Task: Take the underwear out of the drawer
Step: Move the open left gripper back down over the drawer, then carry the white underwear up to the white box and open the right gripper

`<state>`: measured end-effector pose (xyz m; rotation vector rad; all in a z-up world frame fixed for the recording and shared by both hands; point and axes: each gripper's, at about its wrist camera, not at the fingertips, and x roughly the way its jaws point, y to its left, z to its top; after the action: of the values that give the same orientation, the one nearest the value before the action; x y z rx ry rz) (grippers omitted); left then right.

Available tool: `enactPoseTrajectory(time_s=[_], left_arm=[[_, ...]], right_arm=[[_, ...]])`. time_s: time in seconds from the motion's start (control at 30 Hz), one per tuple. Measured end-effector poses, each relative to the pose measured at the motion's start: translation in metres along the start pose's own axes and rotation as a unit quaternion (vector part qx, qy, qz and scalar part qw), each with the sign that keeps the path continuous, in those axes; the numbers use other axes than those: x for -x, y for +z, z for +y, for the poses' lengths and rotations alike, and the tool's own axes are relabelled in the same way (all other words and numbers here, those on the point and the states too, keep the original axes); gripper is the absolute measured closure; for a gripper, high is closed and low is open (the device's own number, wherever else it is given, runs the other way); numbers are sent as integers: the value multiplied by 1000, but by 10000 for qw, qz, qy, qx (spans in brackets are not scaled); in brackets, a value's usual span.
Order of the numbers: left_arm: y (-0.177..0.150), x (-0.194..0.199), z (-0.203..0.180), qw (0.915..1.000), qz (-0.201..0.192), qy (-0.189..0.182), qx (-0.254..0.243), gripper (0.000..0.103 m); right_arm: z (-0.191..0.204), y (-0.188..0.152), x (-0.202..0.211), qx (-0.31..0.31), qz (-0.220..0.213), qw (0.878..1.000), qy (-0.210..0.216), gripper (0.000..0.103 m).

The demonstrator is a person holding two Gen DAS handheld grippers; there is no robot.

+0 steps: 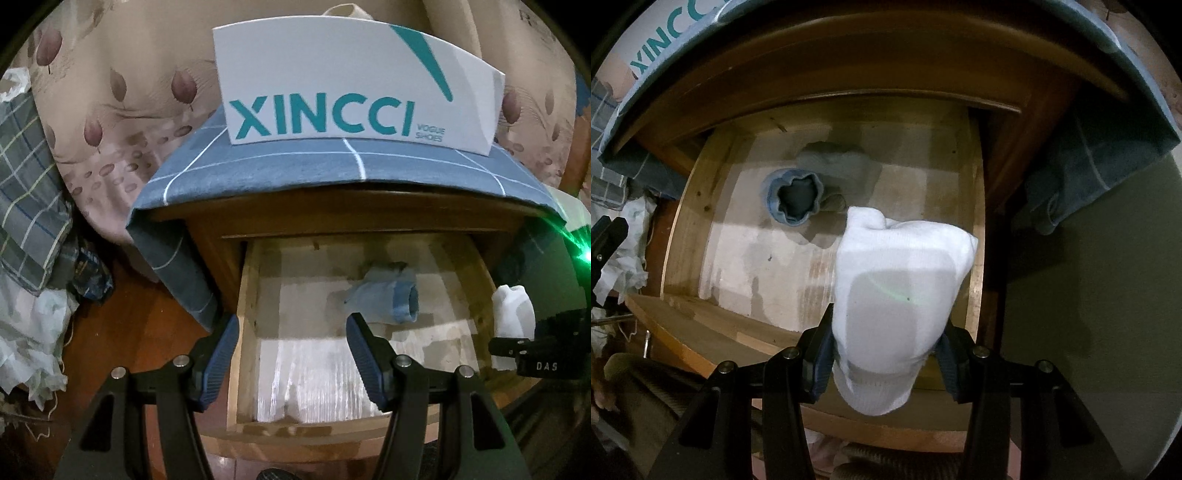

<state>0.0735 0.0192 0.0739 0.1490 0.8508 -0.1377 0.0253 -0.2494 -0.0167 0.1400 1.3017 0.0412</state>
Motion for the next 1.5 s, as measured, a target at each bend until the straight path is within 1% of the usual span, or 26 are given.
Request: enactPoseTrajectory(time_s=[0.23,0.4,0.6,0.67,0.8,0.9,1.0,1.17,1.33,1.5], left_arm=[[-2,-3,-2,10000,38,-12,53,41],[-3,-5,4,9995,88,25,306,41],[-4,-5,10,9993,75,-10,375,41],[-4,-5,11,9991,72,-35,406,41],[-5,-3,13,9991,12,-14,428,41],[-5,-2,12,9992,-7,-1,389,41],[-6,-2,13,9993,-11,0,381,41],[-6,-2,14,9991,-12,-9,434,41],[-6,-1,15,9990,-16,-20,439,41],[-6,2,19,9988,-83,-29,486,41]], right_arm=[[3,-2,5,48,-110,9999,-65,58],[0,-2,11,-21,-286,9996,46,57],[-2,-2,21,-54,-467,9988,112,57],[-2,-1,27,-84,-536,9984,187,57],[2,3,42,-11,-646,9977,197,57],[5,12,66,94,-870,9959,209,57],[6,26,100,139,-1186,9924,285,57],[12,59,165,345,-1747,9836,276,57],[20,98,217,422,-2157,9748,385,57],[34,136,242,481,-2365,9698,366,57]])
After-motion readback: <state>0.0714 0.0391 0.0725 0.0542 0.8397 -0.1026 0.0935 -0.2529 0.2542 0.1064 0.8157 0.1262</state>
